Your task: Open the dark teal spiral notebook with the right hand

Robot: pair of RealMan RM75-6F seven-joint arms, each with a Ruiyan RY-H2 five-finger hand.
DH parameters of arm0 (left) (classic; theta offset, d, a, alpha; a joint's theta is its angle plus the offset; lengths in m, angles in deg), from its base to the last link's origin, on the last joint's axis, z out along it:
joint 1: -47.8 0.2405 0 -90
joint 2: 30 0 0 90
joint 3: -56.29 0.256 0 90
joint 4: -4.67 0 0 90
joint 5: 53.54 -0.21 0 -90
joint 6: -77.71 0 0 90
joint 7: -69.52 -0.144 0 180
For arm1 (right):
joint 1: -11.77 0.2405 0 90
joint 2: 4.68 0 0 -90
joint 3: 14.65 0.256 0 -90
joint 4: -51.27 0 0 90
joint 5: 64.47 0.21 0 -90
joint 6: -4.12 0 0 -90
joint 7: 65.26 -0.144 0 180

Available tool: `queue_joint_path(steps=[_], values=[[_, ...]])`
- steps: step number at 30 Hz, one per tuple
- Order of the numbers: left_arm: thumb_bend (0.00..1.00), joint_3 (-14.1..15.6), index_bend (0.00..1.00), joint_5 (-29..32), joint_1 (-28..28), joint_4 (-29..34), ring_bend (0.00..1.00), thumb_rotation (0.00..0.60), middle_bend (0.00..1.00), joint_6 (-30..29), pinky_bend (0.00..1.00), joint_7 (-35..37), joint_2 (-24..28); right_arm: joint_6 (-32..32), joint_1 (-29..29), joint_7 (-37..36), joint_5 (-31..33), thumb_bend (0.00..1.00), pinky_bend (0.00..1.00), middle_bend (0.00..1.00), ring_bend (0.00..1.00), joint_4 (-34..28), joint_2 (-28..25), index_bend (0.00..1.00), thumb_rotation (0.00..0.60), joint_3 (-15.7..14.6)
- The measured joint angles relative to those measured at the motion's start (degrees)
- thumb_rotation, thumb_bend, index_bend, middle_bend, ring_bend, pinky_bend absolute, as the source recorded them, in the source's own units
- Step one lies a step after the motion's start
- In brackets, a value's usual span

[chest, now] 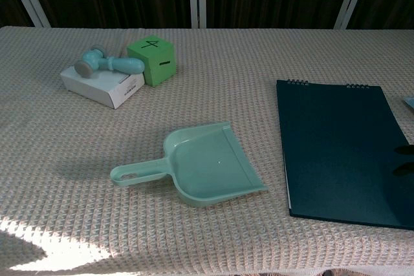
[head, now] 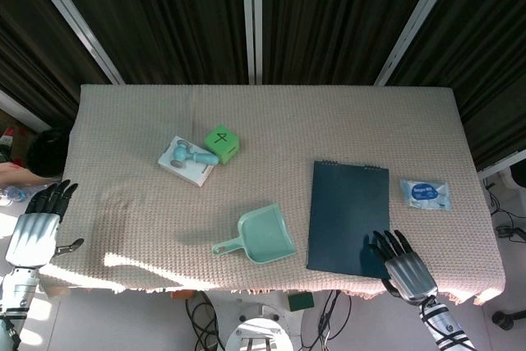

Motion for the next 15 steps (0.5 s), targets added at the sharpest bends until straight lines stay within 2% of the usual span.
queue_joint_path(steps=[15], values=[[0.04, 0.2, 0.04, 0.3, 0.7, 0.1, 0.05, 0.6, 0.03, -0.5, 0.12, -0.1, -0.2, -0.6, 1.0, -0.2, 0.6, 0.37, 0.0, 0.0, 0.0, 0.9, 0.4, 0.36, 0.6, 0.2]])
